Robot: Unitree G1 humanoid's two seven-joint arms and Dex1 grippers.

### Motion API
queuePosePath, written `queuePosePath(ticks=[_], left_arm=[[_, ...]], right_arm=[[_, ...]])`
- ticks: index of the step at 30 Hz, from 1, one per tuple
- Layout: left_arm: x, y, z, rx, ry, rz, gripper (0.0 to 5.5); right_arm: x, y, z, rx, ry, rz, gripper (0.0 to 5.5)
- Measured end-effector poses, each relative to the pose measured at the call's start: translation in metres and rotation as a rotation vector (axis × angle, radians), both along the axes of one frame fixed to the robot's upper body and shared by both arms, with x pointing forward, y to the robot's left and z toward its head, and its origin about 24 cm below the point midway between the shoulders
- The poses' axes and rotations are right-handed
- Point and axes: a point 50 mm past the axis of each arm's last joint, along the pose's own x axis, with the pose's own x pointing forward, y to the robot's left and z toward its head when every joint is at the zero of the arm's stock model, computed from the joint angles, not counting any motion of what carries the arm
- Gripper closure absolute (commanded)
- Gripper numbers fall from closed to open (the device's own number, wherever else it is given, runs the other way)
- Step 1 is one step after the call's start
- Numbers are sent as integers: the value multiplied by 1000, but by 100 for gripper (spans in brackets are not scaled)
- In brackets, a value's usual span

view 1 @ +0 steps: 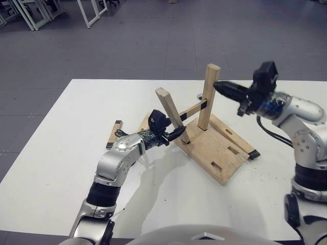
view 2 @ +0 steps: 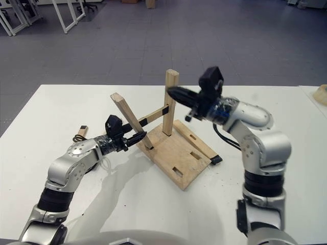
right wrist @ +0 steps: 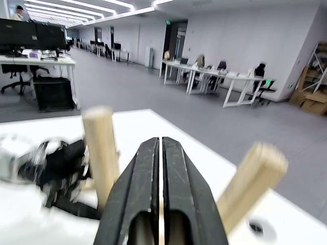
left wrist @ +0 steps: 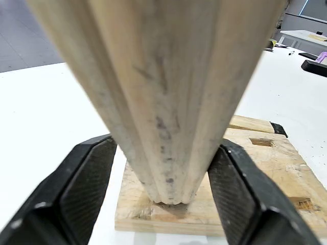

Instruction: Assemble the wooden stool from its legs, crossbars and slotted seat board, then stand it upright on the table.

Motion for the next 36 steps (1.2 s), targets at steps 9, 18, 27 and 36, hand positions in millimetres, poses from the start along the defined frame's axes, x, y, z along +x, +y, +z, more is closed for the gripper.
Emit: queuePosePath(ticks=[9, 18, 27, 36], left_arm=[[-32, 39, 24, -126, 4, -65, 235], [25, 84, 132, -412, -314, 229, 235], [56, 17, 176, -485, -314, 192, 235], [72, -1, 146, -353, -150, 152, 235]], right_arm=[[7, -65, -110, -593, 192, -156, 540], [1, -53, -144, -689, 233, 43, 540], [-10, -13, -135, -635, 185, 208, 540], [-18, -14, -144, -632, 210, 186, 540]])
